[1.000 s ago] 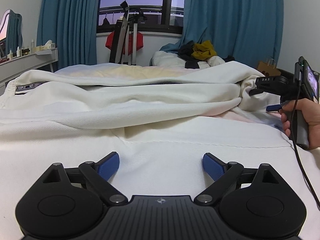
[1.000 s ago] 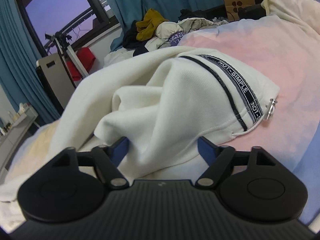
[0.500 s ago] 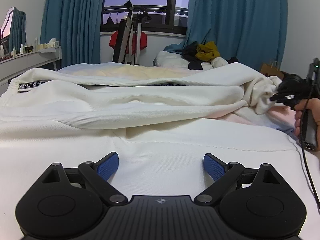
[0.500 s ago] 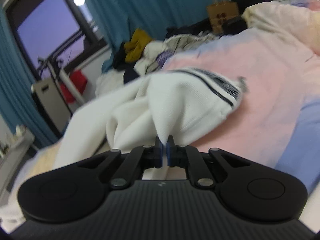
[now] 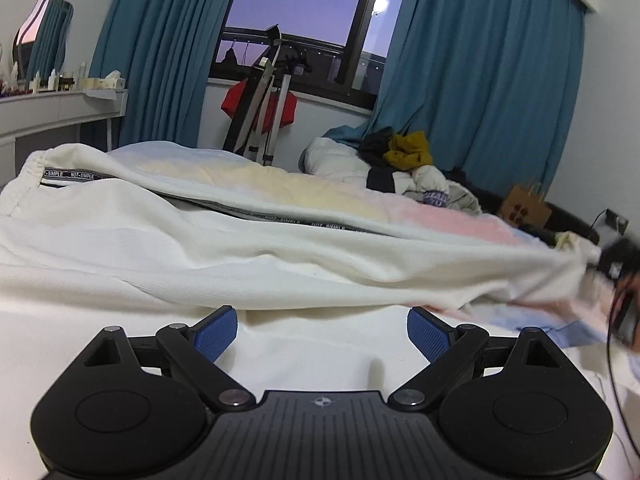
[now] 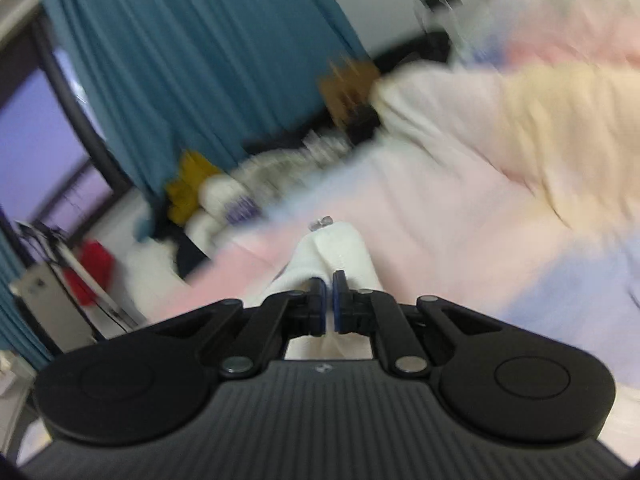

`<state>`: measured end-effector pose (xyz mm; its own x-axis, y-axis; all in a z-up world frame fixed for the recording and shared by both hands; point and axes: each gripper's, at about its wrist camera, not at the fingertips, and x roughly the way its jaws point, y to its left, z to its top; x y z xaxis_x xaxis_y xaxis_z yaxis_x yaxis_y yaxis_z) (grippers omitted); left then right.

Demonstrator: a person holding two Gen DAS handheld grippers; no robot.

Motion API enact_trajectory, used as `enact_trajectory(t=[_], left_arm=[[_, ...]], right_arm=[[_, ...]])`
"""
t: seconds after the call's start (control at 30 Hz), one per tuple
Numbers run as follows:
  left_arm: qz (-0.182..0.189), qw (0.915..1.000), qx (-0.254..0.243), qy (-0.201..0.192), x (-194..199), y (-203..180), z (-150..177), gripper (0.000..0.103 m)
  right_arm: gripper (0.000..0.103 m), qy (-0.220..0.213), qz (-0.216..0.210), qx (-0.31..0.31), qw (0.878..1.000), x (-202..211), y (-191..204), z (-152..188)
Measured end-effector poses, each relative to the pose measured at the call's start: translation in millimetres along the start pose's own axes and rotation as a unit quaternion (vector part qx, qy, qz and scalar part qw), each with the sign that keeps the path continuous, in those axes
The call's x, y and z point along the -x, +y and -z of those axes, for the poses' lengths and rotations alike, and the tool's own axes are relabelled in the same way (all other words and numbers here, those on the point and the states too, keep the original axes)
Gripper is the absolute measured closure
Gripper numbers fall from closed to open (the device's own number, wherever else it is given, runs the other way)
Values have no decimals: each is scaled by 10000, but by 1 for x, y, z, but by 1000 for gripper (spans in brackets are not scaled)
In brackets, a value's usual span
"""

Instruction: Fold clothes

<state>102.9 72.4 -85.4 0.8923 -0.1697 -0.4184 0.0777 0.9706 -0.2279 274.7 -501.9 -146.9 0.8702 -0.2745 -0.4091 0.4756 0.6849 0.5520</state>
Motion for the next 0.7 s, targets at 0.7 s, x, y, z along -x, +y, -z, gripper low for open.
enact_trajectory(t=[0.7], left_arm=[[343,9975,547,287,-7,-2,-4,9]], right_arm=[[55,1811,-716,-1955,9612,4,-28,55]])
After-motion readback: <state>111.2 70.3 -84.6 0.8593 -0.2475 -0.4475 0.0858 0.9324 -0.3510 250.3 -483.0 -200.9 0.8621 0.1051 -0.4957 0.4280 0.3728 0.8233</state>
